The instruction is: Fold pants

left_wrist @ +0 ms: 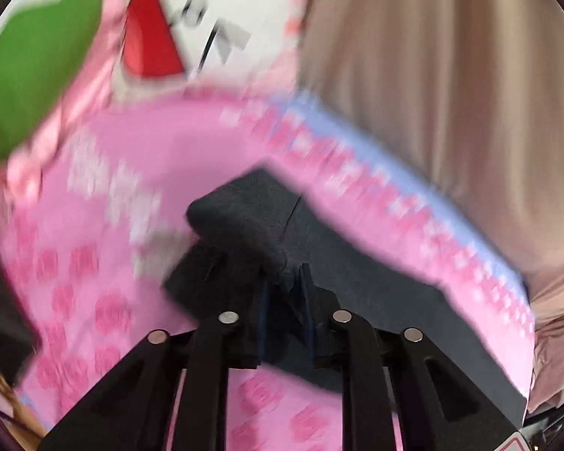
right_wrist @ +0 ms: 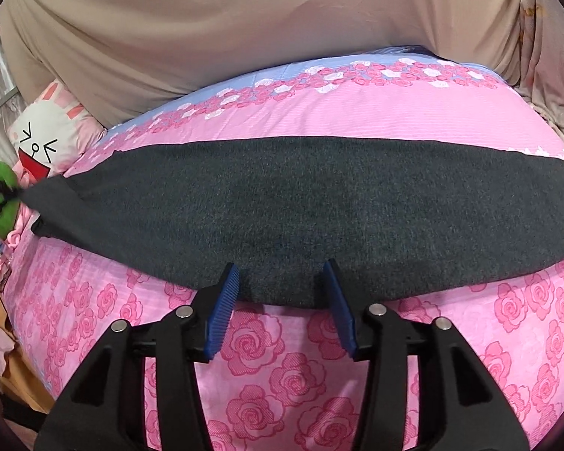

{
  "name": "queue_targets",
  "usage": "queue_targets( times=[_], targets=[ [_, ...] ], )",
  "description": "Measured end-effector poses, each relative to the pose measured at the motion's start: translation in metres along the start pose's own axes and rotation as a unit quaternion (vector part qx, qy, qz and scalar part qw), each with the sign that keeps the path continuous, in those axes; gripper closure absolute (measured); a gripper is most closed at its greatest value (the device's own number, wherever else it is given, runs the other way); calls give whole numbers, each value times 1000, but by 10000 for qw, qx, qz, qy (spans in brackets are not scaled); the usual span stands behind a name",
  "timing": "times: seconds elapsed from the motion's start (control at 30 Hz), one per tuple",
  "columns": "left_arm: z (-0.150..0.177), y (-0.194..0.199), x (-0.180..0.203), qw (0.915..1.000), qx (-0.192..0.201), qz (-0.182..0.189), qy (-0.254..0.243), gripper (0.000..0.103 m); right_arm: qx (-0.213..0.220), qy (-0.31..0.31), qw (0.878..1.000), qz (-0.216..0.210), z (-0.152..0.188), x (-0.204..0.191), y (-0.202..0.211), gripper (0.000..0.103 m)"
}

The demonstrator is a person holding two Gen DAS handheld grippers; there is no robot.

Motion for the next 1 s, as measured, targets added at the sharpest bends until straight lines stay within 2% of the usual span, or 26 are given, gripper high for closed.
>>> queue_targets(
  times=[0.1, 0.23, 0.3, 0.43, 0.47, 0.53, 0.6, 0.67, 0.7, 0.73, 0.77, 0.83, 0.87, 0.93, 1.0],
  targets=[
    [9, -17, -42, 9979, -252, 12, 595, 83, 5, 1, 10000, -45, 0, 0, -1, 55],
    [16, -29, -79, 9892, -437, 432, 1328, 70, 1, 77, 10000, -33, -1, -3, -2, 51],
    [17, -29, -80, 9874, -384, 589, 1415, 69, 1, 76, 10000, -25, -1, -3, -3, 51],
    [11, -38, -70, 9810, -378, 1060, 1582, 59, -4, 95, 10000, 23, -1, -3, -4, 51],
    [8, -39, -66, 9794, -348, 1171, 1606, 60, -9, 99, 9999, 30, -2, -4, -4, 51],
    [1, -44, -61, 9803, -392, 1110, 1583, 92, -15, 94, 9999, 34, -2, -3, -4, 51],
    [-7, -30, -54, 9784, -309, 1165, 1681, 93, -8, 91, 10000, 5, -1, -2, -4, 51],
    [-15, 12, -39, 9802, -70, 1265, 1520, 93, 4, 76, 10000, -11, -2, -3, -4, 51],
    [-16, 28, -34, 9833, -9, 1148, 1412, 92, 10, 73, 10000, -11, -2, -3, -4, 51],
    [-16, 33, -34, 9898, -6, 698, 1242, 91, 16, 76, 10000, -10, -2, -3, -5, 51],
    [-17, 26, -37, 9920, -30, 403, 1196, 90, 23, 69, 10000, -15, -2, -3, -5, 51],
    [-12, -5, -57, 9917, -319, -314, 1204, 89, 46, 18, 10000, -59, -3, -2, -4, 49],
    [-7, -19, -66, 9897, -470, -534, 1240, 87, 69, -63, 9999, -98, -3, 1, -2, 48],
    [-4, -18, -65, 9915, -306, -572, 1128, 84, 165, -286, 9994, -97, -2, 12, 8, 47],
    [-1, -6, -57, 9938, -161, -638, 896, 82, 300, -480, 9982, 193, 5, 36, 26, 44]
  ],
)
Point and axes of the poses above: each gripper's, at about its wrist camera, not at the fingertips, and y roughly against the way its jaws point, x to its right, z to its underside, the point moved 6 cm from there along -y, roughly the way its jaws point, and after that the axes turned 15 degrees about y, right-handed, at the moved point
